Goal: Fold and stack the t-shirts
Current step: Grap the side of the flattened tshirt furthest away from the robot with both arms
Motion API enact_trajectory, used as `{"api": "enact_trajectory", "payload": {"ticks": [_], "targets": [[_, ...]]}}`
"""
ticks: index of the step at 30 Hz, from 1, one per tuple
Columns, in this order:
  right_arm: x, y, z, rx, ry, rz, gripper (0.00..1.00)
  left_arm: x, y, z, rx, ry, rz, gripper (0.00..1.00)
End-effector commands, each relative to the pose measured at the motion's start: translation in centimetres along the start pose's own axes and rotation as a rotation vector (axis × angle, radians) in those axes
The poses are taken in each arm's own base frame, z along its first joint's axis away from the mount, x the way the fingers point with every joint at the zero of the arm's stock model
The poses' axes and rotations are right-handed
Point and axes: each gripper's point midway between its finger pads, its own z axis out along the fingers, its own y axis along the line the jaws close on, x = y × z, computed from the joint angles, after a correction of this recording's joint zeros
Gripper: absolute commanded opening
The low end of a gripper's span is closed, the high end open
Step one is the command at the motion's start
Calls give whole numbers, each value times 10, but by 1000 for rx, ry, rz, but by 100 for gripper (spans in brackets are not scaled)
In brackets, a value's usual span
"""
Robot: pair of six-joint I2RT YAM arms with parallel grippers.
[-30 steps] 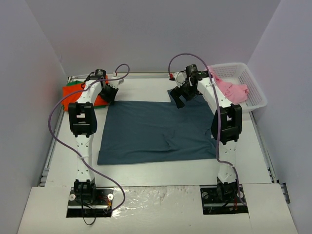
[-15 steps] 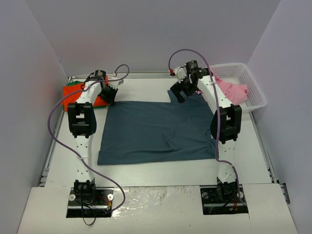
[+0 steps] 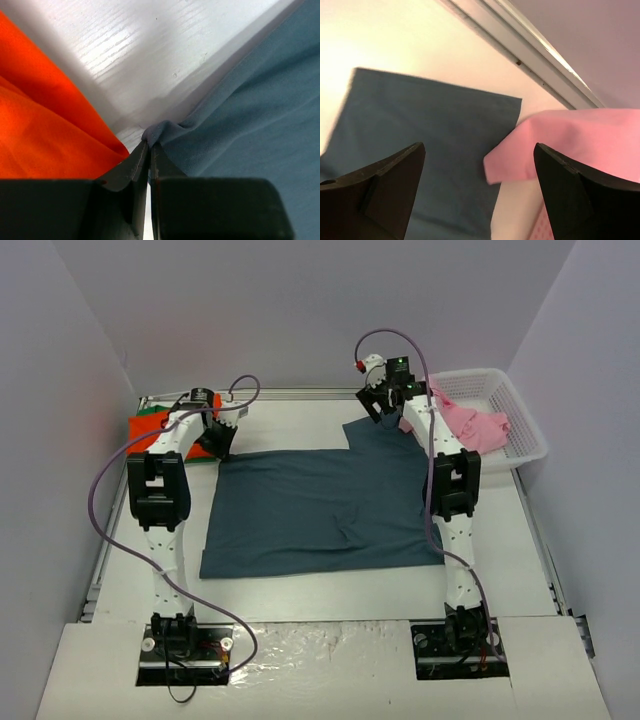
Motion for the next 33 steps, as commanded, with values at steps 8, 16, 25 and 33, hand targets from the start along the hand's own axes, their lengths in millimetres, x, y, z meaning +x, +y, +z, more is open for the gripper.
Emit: {"api": "enact_trajectory", "payload": {"ticks": [8, 16, 25, 33], "targets": [[12, -48, 59, 180, -81, 91, 80, -7, 2, -31, -80, -41, 5, 2], [15, -52, 71, 179, -109, 118, 82, -4, 0, -25, -74, -36, -5, 2], [16, -45, 85, 94, -161, 202, 77, -1, -6, -18, -63, -15, 2, 2], [23, -53, 91, 7, -219, 332, 79, -5, -9, -19, -67, -17, 18, 2]]}}
